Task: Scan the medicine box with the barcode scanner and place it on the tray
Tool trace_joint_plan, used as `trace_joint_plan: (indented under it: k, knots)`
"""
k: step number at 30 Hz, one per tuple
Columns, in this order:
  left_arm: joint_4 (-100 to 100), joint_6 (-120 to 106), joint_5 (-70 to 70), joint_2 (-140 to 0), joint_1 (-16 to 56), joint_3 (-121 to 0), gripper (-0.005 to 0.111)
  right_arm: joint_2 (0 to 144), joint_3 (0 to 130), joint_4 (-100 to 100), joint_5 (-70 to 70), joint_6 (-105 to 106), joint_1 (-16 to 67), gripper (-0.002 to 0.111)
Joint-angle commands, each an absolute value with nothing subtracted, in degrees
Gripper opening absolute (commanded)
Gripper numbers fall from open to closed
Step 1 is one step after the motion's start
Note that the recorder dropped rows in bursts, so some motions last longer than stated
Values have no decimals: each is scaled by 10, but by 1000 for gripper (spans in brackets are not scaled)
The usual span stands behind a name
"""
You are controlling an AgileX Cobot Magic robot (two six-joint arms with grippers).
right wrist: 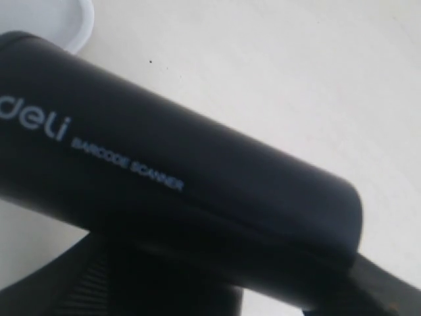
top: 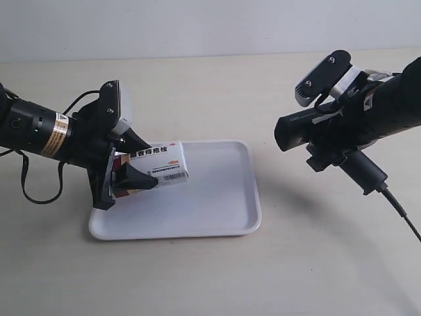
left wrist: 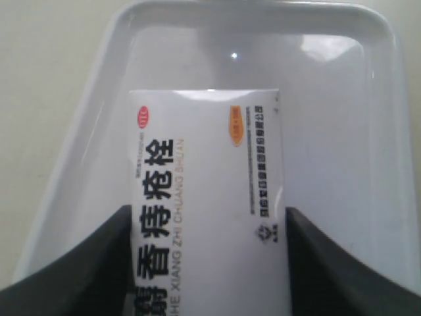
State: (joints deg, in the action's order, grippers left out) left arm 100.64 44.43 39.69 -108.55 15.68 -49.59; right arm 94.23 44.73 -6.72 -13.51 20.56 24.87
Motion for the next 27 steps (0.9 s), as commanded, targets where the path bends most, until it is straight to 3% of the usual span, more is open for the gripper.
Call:
trace_joint_plan:
  k: [1, 16, 27]
  knots:
    - [999, 452, 412, -1073, 159, -495, 0, 953, 449, -119, -119, 162, 249, 0]
    - [999, 422, 516, -1074, 96, -495, 0, 918, 450, -131, -151, 148, 249, 0]
    - [999, 456, 401, -1079, 160, -495, 0, 918, 450, -115, -150, 149, 250, 0]
